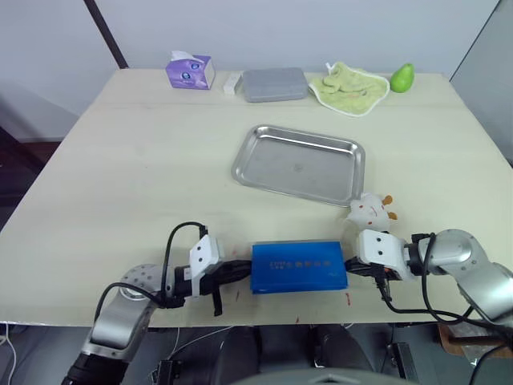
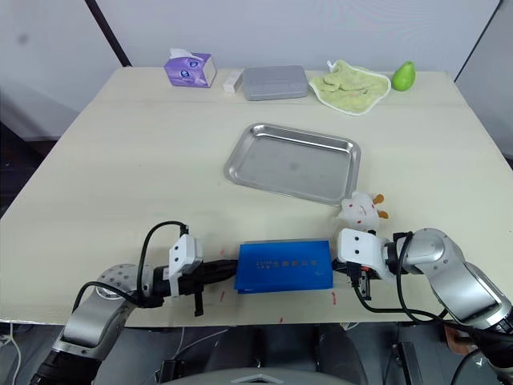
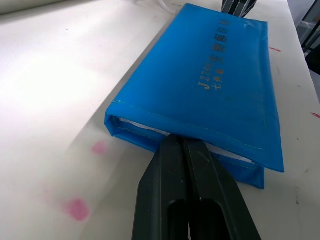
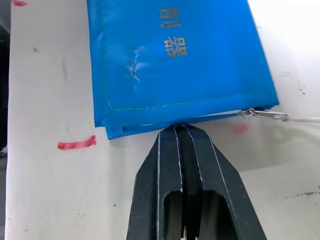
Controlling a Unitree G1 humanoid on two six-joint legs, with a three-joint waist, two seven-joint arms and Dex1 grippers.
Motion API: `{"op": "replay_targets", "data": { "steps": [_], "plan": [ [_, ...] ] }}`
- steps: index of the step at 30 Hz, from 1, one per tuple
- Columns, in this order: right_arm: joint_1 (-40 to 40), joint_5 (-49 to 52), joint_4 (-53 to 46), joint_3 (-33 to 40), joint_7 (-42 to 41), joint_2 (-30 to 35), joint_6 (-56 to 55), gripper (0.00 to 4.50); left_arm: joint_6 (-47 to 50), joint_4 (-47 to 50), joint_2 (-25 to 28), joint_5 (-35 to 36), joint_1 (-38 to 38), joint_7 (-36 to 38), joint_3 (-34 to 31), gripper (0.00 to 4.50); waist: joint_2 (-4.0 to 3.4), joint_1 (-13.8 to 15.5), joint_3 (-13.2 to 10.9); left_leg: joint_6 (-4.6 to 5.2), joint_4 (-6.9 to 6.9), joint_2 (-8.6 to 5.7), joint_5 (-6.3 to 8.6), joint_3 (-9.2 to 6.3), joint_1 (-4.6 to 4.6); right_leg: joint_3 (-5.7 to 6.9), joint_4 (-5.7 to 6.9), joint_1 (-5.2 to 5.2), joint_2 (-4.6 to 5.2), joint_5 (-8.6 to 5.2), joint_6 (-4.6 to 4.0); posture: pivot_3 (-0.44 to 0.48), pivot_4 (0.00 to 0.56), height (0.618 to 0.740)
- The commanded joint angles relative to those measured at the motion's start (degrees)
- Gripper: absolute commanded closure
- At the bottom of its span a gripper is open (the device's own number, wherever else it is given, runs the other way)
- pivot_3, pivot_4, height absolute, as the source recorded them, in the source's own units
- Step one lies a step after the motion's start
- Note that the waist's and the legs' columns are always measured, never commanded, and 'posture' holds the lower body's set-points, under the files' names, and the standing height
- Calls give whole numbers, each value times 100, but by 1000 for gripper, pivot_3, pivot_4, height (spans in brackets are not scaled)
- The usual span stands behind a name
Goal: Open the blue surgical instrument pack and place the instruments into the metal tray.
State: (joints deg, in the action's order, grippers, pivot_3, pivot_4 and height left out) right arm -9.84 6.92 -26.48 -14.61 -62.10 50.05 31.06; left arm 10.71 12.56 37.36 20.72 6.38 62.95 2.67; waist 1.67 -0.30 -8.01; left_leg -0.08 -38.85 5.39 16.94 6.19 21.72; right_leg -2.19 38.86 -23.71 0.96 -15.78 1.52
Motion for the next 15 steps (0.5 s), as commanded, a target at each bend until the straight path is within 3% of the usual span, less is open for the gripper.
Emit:
{"op": "replay_targets", "data": {
  "steps": [1, 3, 4, 7, 10, 13, 15],
  "plan": [
    [120, 428, 7, 727, 51, 40, 42, 4500, 4, -127, 170, 537, 13, 315, -506, 4413, 0, -3, -2, 0, 0, 0, 0, 0, 1, 1, 0, -1, 0, 0, 0, 0, 150, 740],
    [280, 749, 27, 1149, -33, 50, -4, 4500, 73, -214, 292, 802, -19, 524, -734, 4413, 0, -3, -3, 0, 0, 1, 0, -7, 5, 9, 1, -4, -1, -1, -1, 0, 150, 740],
    [382, 873, 42, 1339, -54, 52, -43, 4187, 74, -243, 338, 865, -30, 599, -804, 4469, -1, -1, -3, 0, 0, 1, 0, -11, 6, 14, 0, -4, -1, -1, -2, 0, 150, 740],
    [913, 1469, 48, 2087, -223, -6, -114, 3177, 252, -228, 461, 1141, -42, 697, -1067, 3675, -1, 25, -3, 0, 1, 1, 0, -14, 10, 18, -4, -1, 1, -1, -1, 0, 150, 740],
    [1418, 1789, 40, 2659, -386, 39, -319, 1751, 398, -220, 586, 1341, 14, 783, -1313, 2306, 0, 34, -3, 0, 0, -1, 0, -15, 11, 18, -5, 1, 2, -1, 1, 0, 150, 740],
    [1960, 2128, 22, 3350, -523, -20, -451, 13, 609, -168, 743, 1635, 165, 908, -1662, 528, -1, 3, -4, 0, 0, 0, 0, -15, 5, 17, -2, 4, 1, -1, 1, 0, 150, 740],
    [2278, 2373, -6, 3778, -624, -67, -475, 0, 811, -156, 832, 1819, 257, 961, -1863, 59, -1, -6, -4, 0, 1, 1, 0, -21, 7, 23, -2, 6, 0, -1, 0, 0, 150, 740]
  ]
}}
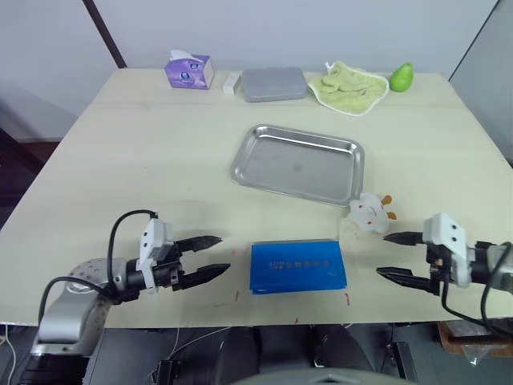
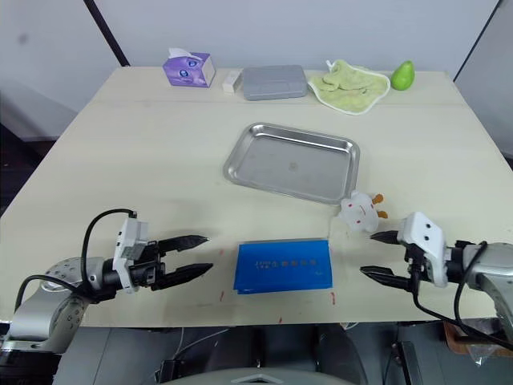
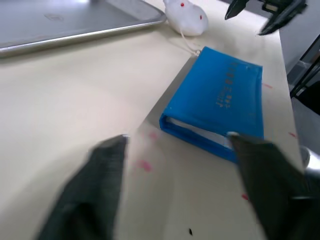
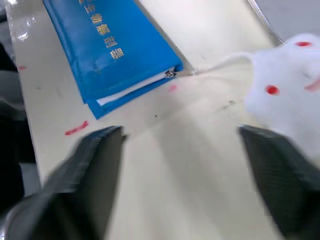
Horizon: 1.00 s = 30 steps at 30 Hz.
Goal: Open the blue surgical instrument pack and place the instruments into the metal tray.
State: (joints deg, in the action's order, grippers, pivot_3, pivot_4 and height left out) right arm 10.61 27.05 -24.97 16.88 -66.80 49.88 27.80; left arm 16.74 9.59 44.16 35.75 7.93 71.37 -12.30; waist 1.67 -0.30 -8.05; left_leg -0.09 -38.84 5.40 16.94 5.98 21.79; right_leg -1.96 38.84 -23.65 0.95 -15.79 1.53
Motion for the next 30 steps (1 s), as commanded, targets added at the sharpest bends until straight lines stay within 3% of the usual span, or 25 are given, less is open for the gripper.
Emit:
{"op": "replay_targets", "data": {
  "steps": [1, 7, 12, 21, 30],
  "plan": [
    [358, 401, -159, 763, -191, -45, -199, 0, 271, 138, 182, 369, 129, 135, -420, 59, 0, -10, 0, 0, 0, 0, 0, -1, 0, 1, -1, 0, 0, 0, 0, 0, 150, 740],
    [759, 631, -164, 1288, -229, 22, -198, 0, 532, 255, 303, 561, 170, 219, -557, 59, 0, -15, 0, 0, 0, 0, 0, -1, -2, 1, -1, 3, 1, 0, 1, 0, 150, 740],
    [768, 763, -584, 1132, -29, 20, -80, 0, 714, 712, 326, 694, 103, 197, -420, 59, 0, -17, 0, 0, 1, 0, 0, -2, -2, 1, -1, 3, 1, 0, 1, 0, 150, 740],
    [131, -494, -1142, -856, 574, -400, -1213, 0, 339, 1074, 187, 506, -211, 348, 19, 59, 0, -26, -3, -1, 1, -1, 0, -4, 1, 2, -2, 2, 0, 0, 1, 0, 150, 740],
    [-426, -1641, -385, -2135, 597, -535, -2528, 0, 65, 736, 464, 720, -427, 1593, 74, 59, 0, -17, -3, -2, -1, -1, -1, -1, 0, 3, -1, 1, 0, -1, -1, 0, 150, 740]
  ]
}}
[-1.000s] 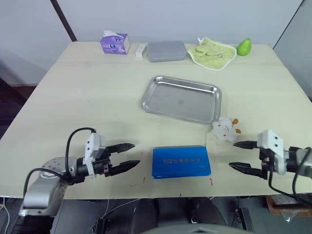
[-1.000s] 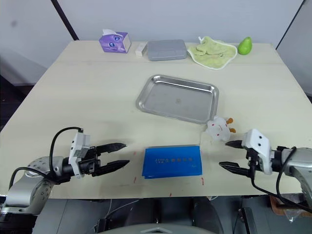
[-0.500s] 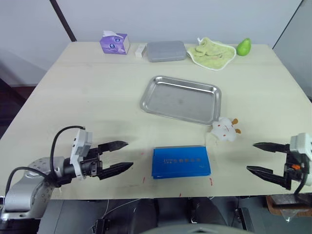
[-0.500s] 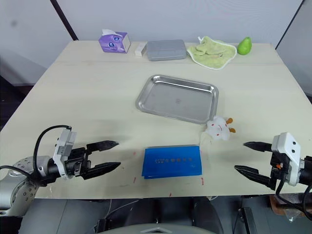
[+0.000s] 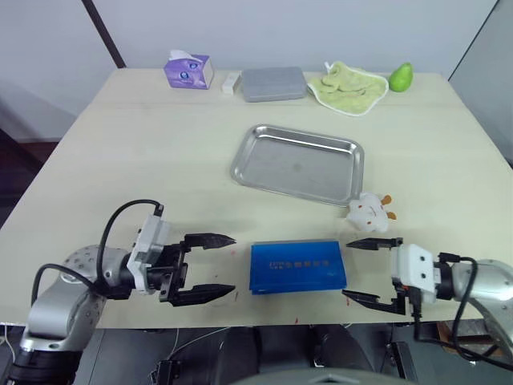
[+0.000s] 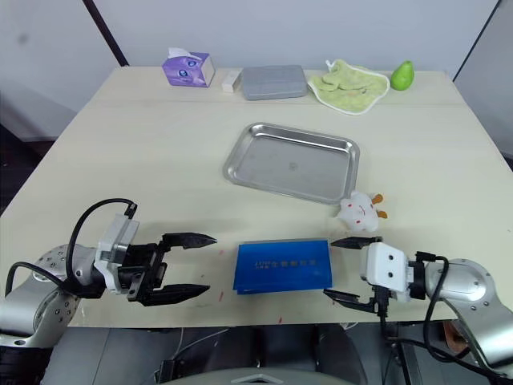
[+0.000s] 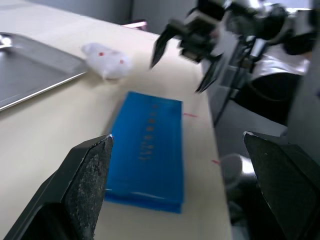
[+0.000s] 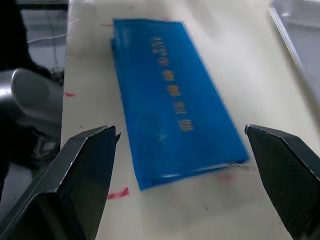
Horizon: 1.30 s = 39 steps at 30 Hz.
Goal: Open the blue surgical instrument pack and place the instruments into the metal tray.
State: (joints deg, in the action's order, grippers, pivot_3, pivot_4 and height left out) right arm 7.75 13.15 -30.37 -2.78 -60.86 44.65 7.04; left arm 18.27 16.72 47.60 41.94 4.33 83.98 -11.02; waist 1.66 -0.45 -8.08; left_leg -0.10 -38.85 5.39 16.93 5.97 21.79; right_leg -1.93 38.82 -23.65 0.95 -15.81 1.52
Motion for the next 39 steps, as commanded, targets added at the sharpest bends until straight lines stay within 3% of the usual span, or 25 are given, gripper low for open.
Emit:
{"op": "replay_targets", "data": {
  "steps": [1, 3, 4, 8, 23, 33, 39],
  "plan": [
    [-177, -297, 228, -236, -4, -12, -537, 0, -107, 8, 131, 88, -72, 373, -49, 59, -1, -1, -1, 0, 0, 0, 0, 1, 0, -1, 0, 0, 0, 0, 0, 0, 150, 740],
    [-195, -352, 337, -343, -13, -14, -667, 0, -117, -17, 123, 72, -75, 403, -63, 59, -2, -1, -1, 0, 0, 0, 0, 2, 0, -1, 0, 0, 0, 0, 0, 0, 150, 740],
    [-181, -380, 385, -404, -6, -26, -728, 246, -123, -31, 114, 59, -74, 405, -68, 4, -2, -1, -1, 0, 0, 0, 0, 0, 0, -1, 0, 0, -1, 0, 0, 0, 150, 740],
    [-135, -567, 545, -590, 151, -118, -933, 1766, -130, -39, 67, 45, -29, 335, -104, 0, -1, -1, -1, 0, -1, 0, 0, 1, -1, -1, 1, 0, -1, 0, 0, 0, 150, 740],
    [-282, -1157, 1086, -872, 513, -287, -1704, 1766, -341, -104, 5, -12, 224, 269, -168, 0, -2, -2, -1, -1, -1, 1, 0, 2, -1, -2, 2, 0, 0, 0, -1, 0, 150, 740],
    [-327, -1217, 1231, -867, 591, -292, -1973, 4354, -539, -210, -81, -72, 305, 201, -127, 0, -2, -5, 0, -1, -1, 1, 0, 2, -2, -2, 3, 0, -1, 0, -1, 0, 150, 740],
    [-425, -952, 1022, -722, 488, -162, -1740, 4354, -583, -161, -219, -107, 329, 88, -100, 0, -2, -4, -1, -1, -2, 1, 0, 3, -2, -2, 3, 0, 0, 0, 0, 0, 150, 740]
  ]
}}
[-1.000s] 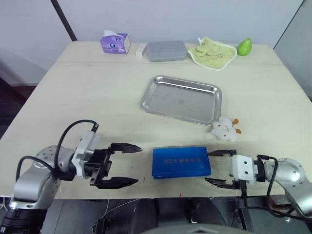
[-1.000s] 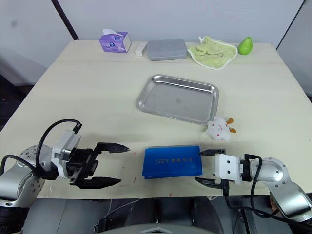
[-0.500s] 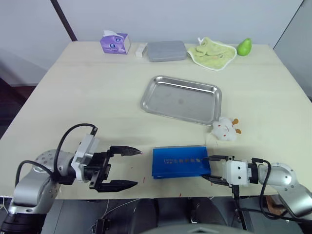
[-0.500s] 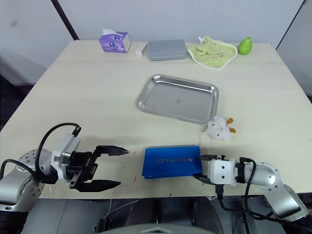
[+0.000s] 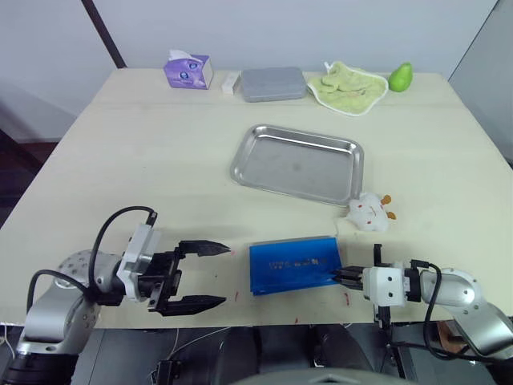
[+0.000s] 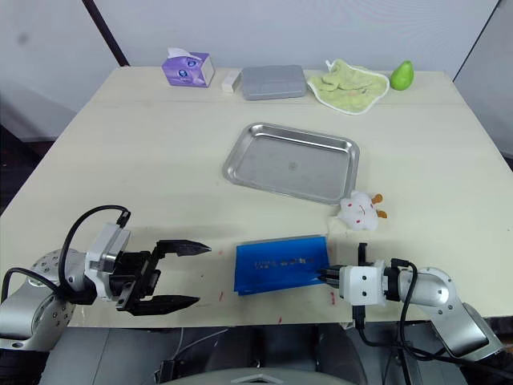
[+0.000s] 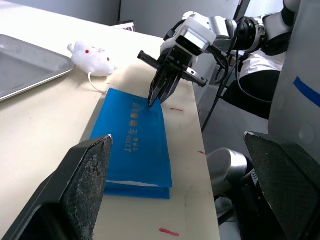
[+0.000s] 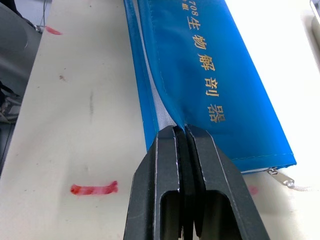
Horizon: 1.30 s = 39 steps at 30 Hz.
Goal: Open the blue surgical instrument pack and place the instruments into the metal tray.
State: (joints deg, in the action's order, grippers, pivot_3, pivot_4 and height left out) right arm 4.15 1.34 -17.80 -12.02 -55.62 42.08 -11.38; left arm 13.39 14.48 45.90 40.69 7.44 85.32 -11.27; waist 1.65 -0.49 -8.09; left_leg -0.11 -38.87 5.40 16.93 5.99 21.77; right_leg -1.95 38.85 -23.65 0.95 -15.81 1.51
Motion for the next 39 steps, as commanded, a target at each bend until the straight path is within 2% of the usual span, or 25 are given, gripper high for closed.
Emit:
{"op": "replay_targets", "data": {
  "steps": [1, 3, 8, 11, 16, 19, 27, 34, 39],
  "plan": [
    [-108, 340, -307, 243, -90, 143, 194, 4354, -109, 64, -82, 9, 12, -71, -69, 0, 0, 0, 0, 0, 0, 0, 0, 1, 0, 0, 0, 0, 0, 0, 0, 0, 150, 740],
    [-192, 617, -468, 322, -201, 241, 452, 4354, -116, 71, -134, 0, -4, -120, -46, 0, -1, 3, 0, 0, -1, 0, 0, 0, 0, 0, 0, 0, 0, 0, 0, 0, 150, 740],
    [-599, 2115, -1211, 662, -559, 660, 2287, 4354, -129, 67, -247, -4, -78, -194, -19, 0, -1, 13, 0, 0, -3, 0, 0, -2, 2, 1, 0, 0, 0, 1, 0, 0, 150, 740],
    [-1071, 2822, -1332, 810, -640, 942, 3417, 4354, -67, 92, -263, 22, -144, -243, -2, 0, -1, 11, -1, 1, -3, 0, 1, -3, 2, 1, 0, 1, 1, 1, 0, 0, 150, 740],
    [-1948, 3536, -880, 806, -955, 1138, 4644, 4354, -11, 119, -315, 65, -363, -360, 38, 0, -2, 8, -1, 2, -4, 0, 1, -4, 3, 1, 0, 1, 1, 1, 0, 0, 150, 740],
    [-2520, 3647, -409, 555, -1354, 1234, 5177, 4354, -59, 16, -352, -49, -544, -402, 112, 0, -2, 11, -2, 2, -4, 0, 1, -4, 5, 1, -2, 0, 1, 1, 0, 0, 150, 740],
    [-3311, 3515, 623, 78, -1987, 922, 5536, 4354, -327, -467, -672, -503, -1159, -542, 533, 0, -4, 10, -3, 3, -5, 0, 1, -5, 9, 3, -1, -2, 0, 2, 1, 0, 150, 740],
    [-3578, 3026, 1431, -167, -2342, 701, 5135, 4354, -592, -1160, -1035, -844, -1839, -498, 953, 0, -4, 9, -3, 3, -11, -1, 1, -5, 11, 4, 1, -2, -1, 3, 3, 0, 150, 740],
    [-3590, 2854, 1557, -183, -2445, 582, 5043, 4354, -563, -1508, -1206, -999, -2158, -412, 1218, 0, -5, 4, -2, 2, -21, -1, 1, -15, 20, 14, 0, -1, -1, 3, 3, 0, 150, 740]
  ]
}}
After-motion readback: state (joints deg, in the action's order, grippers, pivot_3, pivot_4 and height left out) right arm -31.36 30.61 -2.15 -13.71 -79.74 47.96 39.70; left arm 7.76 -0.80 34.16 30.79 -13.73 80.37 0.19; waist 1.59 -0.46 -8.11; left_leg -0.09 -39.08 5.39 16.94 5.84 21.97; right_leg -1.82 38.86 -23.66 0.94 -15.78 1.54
